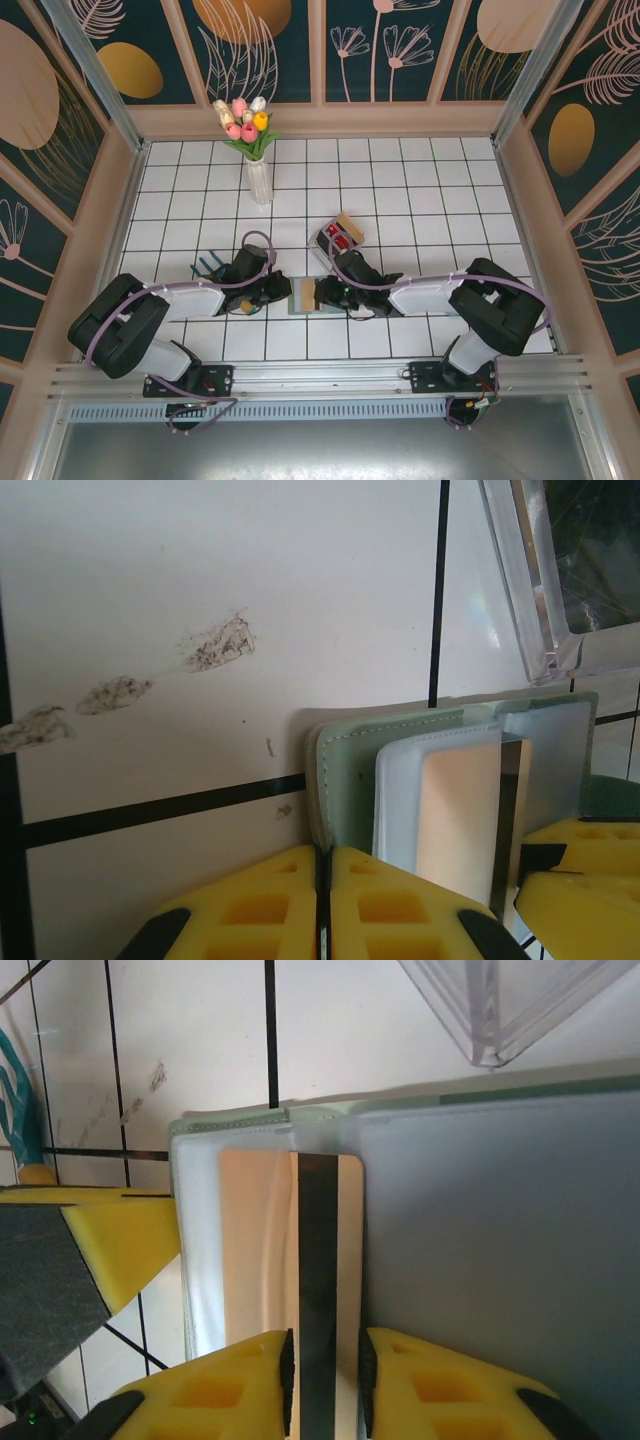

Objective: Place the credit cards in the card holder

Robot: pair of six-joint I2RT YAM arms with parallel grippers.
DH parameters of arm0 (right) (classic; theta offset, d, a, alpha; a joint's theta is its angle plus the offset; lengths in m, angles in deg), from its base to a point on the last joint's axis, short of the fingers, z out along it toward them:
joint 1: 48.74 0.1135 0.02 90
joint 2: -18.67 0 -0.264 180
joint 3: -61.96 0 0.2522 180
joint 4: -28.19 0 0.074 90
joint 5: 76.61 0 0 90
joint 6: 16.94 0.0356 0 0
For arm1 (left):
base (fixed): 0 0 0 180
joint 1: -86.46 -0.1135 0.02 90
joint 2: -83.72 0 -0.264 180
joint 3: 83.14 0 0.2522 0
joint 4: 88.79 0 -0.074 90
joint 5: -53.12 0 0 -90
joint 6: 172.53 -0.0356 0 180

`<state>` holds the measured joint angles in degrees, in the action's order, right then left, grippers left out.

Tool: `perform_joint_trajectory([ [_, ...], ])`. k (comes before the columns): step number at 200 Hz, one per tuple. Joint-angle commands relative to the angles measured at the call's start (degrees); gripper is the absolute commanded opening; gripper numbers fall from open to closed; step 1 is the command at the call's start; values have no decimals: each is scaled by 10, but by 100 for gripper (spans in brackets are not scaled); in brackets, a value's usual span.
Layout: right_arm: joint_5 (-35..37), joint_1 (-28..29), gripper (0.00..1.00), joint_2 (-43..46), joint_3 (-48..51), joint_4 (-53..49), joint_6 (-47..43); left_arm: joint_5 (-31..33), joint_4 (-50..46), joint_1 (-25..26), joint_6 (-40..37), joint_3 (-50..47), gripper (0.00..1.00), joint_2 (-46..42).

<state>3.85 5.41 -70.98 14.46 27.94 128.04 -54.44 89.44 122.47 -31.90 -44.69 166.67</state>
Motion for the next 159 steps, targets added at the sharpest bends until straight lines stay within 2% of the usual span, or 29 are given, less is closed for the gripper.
perform_joint_trajectory([
  [1,14,1,29,-8,-19,-67,-14,1,-19,4,2,-11,11,0],
  [30,20,-2,29,1,-20,-82,-20,0,-19,4,2,-12,11,1],
  [55,-15,-1,16,-16,-19,-40,-19,-4,-16,3,1,-11,11,4],
  [76,-36,4,13,-35,-32,-13,-23,-8,-12,3,1,-11,11,7],
  [117,-48,9,12,-66,-63,8,-26,-9,-10,3,1,-11,11,8],
  [159,-42,9,16,-60,-66,0,-26,1,-19,3,1,-11,11,3],
])
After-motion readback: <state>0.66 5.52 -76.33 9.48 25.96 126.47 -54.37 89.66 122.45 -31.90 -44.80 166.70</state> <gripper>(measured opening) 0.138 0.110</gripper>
